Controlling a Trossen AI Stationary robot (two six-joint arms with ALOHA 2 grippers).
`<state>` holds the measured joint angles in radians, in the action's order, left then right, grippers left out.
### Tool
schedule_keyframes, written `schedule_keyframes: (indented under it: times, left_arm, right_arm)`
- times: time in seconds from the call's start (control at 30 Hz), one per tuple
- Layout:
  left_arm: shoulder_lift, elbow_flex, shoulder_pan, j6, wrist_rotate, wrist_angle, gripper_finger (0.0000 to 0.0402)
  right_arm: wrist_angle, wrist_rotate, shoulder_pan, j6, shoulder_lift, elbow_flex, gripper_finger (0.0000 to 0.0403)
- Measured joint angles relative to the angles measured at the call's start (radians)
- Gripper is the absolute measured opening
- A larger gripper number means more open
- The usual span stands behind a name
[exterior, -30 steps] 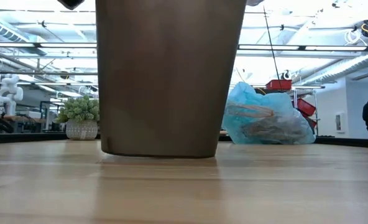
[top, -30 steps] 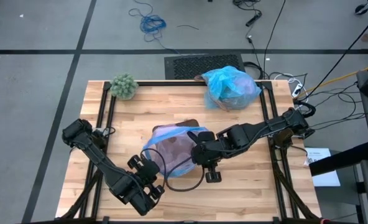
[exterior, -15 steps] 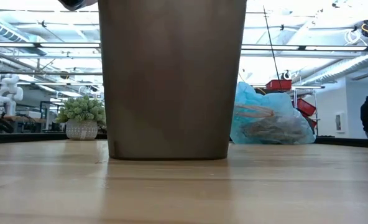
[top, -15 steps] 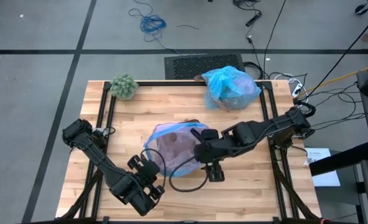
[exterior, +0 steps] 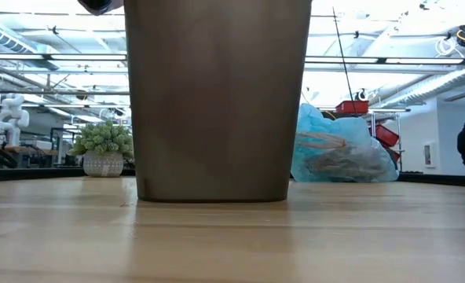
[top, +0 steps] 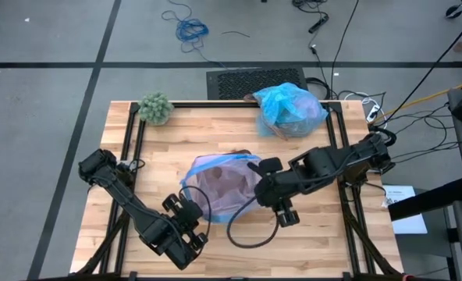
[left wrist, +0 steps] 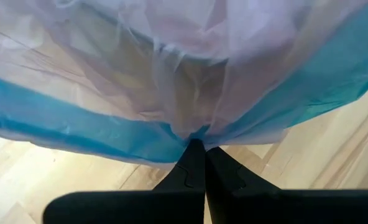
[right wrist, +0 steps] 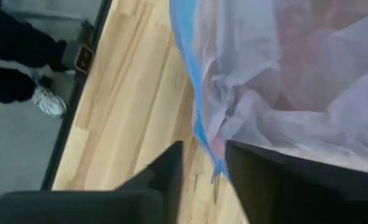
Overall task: Place trash/remove bag and relplace
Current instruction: Insert the pink trash bag into the trash bin
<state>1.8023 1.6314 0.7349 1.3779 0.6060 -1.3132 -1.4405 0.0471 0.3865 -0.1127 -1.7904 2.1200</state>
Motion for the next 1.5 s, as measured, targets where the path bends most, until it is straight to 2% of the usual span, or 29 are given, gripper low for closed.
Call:
schedule_keyframes:
  times: [0.13, 0.2, 0.73, 0.87, 1.07, 1.17, 1.27, 1.5]
  left_arm:
    - [0.0, 0.0, -0.003, -0.004, -0.002, 0.0, 0.0]
    - [0.0, 0.0, -0.003, -0.004, -0.002, 0.0, 0.0]
    - [0.0, -0.036, -0.008, 0.004, 0.032, 0.057, 0.0]
    - [0.0, -0.064, -0.013, 0.015, 0.032, 0.092, 0.0]
    - [0.0, -0.066, -0.014, 0.039, -0.005, 0.111, 0.0003]
    - [0.0, -0.044, -0.019, 0.062, -0.072, 0.111, 0.0024]
    - [0.0, -0.006, -0.023, 0.059, -0.148, 0.112, 0.0059]
    - [0.0, 0.082, -0.027, 0.055, -0.161, 0.107, 0.0147]
  right_arm:
    - [0.021, 0.0, 0.003, 0.0, -0.001, -0.065, 0.0033]
    - [0.027, 0.0, 0.005, -0.007, -0.001, -0.095, 0.0009]
    - [0.236, 0.003, 0.008, -0.065, -0.001, -0.349, 0.0]
    - [0.233, 0.001, 0.008, -0.087, -0.001, -0.329, 0.0]
    - [0.154, 0.001, 0.009, -0.166, -0.001, -0.191, 0.0001]
    - [0.104, 0.001, 0.009, -0.175, 0.0, -0.1, 0.0014]
    - [0.075, 0.001, 0.009, -0.175, 0.001, -0.017, 0.0045]
    - [0.059, 0.008, 0.005, -0.175, 0.002, 0.094, 0.0148]
